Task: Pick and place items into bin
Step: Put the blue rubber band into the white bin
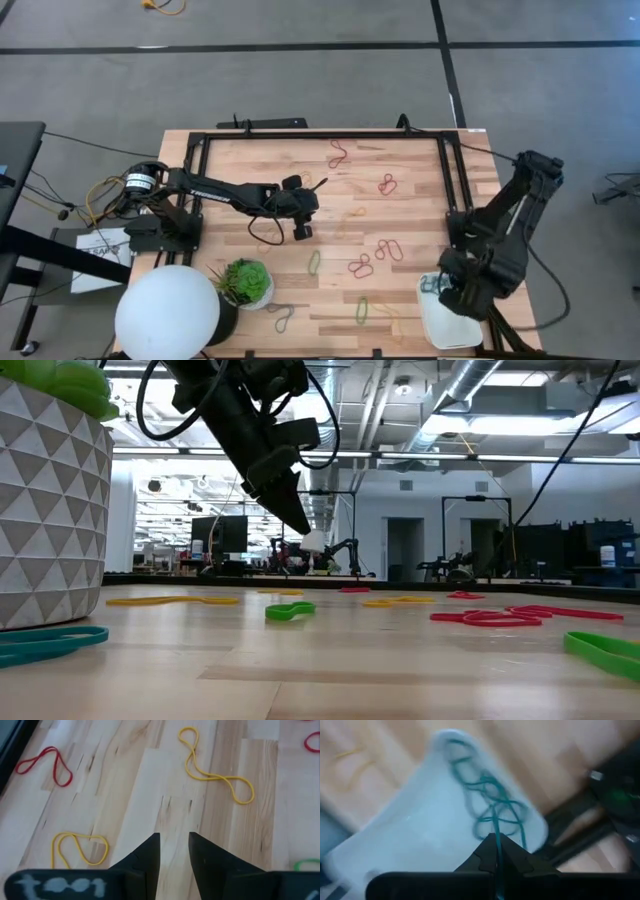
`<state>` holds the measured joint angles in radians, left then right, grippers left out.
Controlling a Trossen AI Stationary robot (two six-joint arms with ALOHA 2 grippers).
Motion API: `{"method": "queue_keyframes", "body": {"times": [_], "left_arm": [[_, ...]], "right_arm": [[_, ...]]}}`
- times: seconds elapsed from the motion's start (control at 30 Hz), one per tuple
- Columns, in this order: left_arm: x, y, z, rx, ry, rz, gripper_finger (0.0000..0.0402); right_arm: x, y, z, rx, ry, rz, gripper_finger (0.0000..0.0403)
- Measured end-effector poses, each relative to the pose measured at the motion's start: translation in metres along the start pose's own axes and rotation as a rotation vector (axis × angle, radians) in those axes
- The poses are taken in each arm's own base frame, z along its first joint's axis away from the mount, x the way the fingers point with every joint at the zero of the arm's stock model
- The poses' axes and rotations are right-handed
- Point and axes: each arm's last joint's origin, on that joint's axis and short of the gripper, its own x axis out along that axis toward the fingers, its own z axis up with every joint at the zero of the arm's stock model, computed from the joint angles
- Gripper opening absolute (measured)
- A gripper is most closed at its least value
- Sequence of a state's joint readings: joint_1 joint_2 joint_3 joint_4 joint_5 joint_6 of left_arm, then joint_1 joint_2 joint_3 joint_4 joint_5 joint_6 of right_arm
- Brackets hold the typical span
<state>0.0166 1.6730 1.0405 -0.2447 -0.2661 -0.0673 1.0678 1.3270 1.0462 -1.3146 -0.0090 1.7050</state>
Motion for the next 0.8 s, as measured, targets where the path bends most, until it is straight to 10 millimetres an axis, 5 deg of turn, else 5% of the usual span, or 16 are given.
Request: {"method": "queue_keyframes", "body": {"times": [0.5, 0.8], "left_arm": [[0.0, -0.002, 0.0, -0.034, 0.01, -0.073, 0.0094], [-0.008, -0.028, -0.003, 0.001, 0.047, -0.435, 0.0094]], "right_arm": [[0.033, 0.027, -0.003, -0.084, -0.021, -0.118, 0.0084], [0.021, 0.046, 0.024, -0.311, -0.228, 0.134, 0.0113]]}}
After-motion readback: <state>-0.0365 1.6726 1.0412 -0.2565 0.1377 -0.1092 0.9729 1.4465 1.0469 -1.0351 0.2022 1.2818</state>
